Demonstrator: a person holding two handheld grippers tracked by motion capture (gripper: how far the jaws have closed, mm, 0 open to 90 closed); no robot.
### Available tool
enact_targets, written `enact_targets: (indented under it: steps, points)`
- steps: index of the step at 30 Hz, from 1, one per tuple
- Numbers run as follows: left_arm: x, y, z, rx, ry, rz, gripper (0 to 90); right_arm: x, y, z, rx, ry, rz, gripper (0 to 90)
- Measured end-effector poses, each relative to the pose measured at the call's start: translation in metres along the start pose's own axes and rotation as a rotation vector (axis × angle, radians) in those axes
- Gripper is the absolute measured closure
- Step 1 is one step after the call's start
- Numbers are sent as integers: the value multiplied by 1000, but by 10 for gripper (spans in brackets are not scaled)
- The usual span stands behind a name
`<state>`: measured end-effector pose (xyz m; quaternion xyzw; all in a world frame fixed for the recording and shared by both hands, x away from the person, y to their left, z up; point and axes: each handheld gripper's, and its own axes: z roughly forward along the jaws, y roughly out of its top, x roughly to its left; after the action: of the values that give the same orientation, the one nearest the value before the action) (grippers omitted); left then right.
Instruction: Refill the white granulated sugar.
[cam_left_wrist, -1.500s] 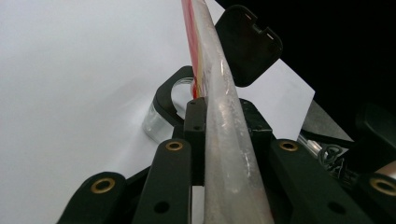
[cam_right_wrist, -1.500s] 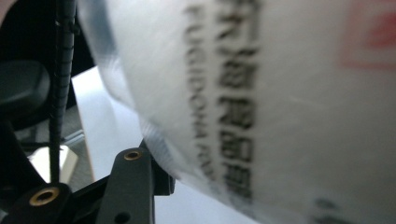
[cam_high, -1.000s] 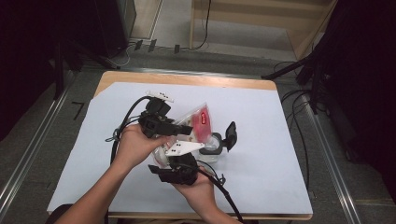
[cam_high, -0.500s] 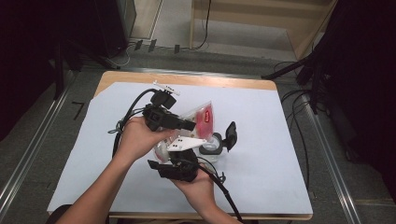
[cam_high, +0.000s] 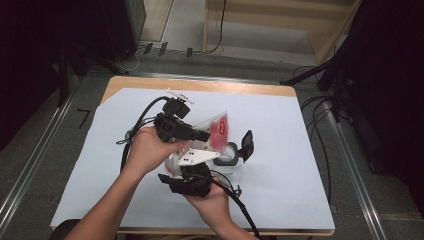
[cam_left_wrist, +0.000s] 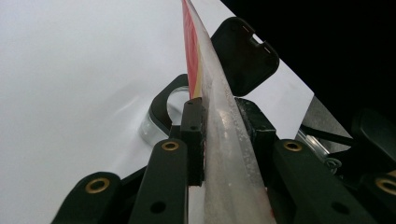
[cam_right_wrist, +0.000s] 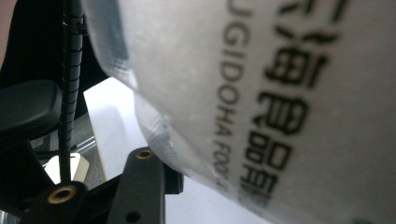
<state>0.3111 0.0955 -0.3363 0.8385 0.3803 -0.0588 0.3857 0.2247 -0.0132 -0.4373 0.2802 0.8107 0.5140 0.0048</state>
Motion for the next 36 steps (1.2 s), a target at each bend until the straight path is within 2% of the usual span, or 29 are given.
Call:
enact_targets:
  steps: [5, 16, 27, 36]
  points:
    - [1, -1, -1, -18, -1, 17, 727, -2, 0, 0, 5, 0, 3, 633]
    - [-1, -2, -2, -23, -1, 24, 719, 0, 0, -1, 3, 8, 8, 621]
    - [0, -2, -3, -29, -3, 8, 718, 3, 1, -2, 12, 8, -5, 624]
    - [0, -3, -3, -29, -3, 9, 709, 3, 2, -2, 14, 5, 2, 633]
